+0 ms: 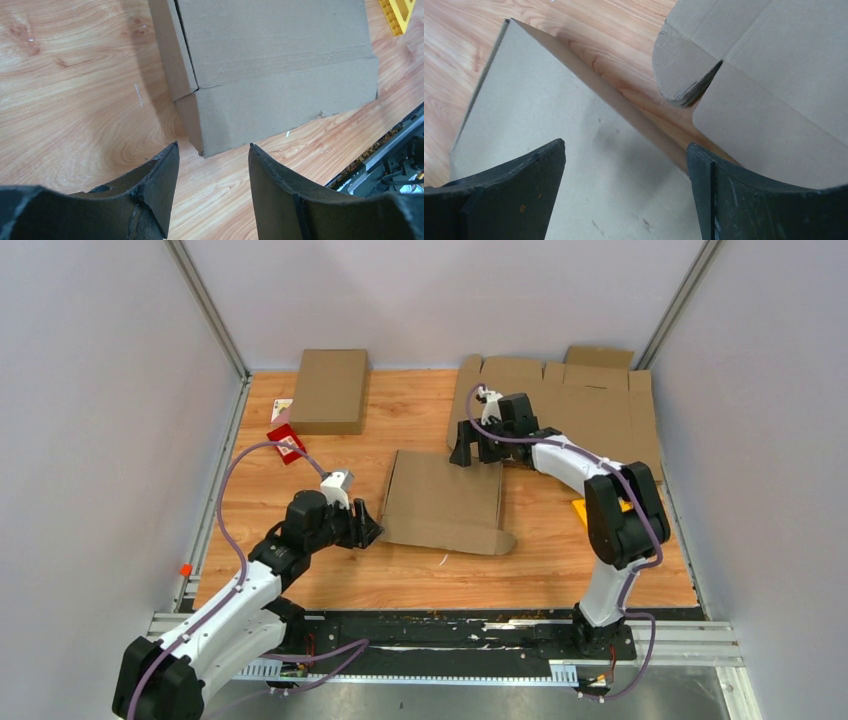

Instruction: Fold the paper box

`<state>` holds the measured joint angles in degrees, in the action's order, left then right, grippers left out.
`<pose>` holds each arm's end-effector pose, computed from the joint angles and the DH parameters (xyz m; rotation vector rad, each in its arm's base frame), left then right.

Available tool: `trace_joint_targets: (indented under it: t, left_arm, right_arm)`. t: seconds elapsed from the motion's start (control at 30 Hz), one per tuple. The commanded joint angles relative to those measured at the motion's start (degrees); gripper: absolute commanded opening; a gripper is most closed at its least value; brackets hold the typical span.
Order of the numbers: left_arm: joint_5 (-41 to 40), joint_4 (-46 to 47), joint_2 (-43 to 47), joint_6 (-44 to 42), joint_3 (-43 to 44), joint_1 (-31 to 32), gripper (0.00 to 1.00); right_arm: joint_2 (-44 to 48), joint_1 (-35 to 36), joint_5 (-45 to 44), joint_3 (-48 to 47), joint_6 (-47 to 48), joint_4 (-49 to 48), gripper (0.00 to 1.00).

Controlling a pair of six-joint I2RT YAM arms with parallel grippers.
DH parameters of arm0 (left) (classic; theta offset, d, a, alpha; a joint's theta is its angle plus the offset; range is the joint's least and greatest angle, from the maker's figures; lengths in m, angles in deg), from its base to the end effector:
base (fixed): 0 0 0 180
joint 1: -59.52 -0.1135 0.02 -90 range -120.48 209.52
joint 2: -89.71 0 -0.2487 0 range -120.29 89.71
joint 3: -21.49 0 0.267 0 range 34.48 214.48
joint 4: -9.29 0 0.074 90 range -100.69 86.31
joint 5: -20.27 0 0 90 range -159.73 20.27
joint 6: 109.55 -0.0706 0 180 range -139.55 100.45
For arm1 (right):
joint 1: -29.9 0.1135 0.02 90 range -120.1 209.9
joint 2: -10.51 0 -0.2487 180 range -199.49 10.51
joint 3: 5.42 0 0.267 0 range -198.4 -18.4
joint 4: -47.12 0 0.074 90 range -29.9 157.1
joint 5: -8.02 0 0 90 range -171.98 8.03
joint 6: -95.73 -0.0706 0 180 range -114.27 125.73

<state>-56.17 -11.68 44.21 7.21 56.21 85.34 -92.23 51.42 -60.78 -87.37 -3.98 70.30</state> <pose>0.1992 -0.1148 0.1659 0.1281 2.2083 -0.7799 0.3861 0.1797 0.1642 -0.4317 2.3406 0.6989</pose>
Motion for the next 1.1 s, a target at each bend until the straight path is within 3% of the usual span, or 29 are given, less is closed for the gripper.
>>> trace_joint_targets:
  t: [0.0,0.13,0.3,0.67,1.07]
  left_arm:
    - [1.49,0.19,0.75,0.43,0.35,-0.16,0.61]
    - [1.61,-0.54,1.60,0.48,0.72,-0.16,0.60]
    - [0.23,-3.60,7.16,1.57,1.68,-0.16,0.60]
    - [2.92,-3.86,8.65,4.44,1.81,-0.01,0.60]
    - [3.58,-4.01,8.19,5.40,2.08,0.19,0.60]
  right_arm:
    - [-4.44,-0.46,2.73,-5.82,4.62,3.44,0.90]
    - [-5.87,-0.49,8.13,-5.47,2.89,3.34,0.80]
    - [-0.66,-0.11,10.05,1.03,-2.60,-0.36,0.68]
    - [10.71,0.14,7.45,16.10,-6.20,-5.98,0.58]
    - [8.74,-0.36,6.86,16.07,-7.95,-6.64,0.40]
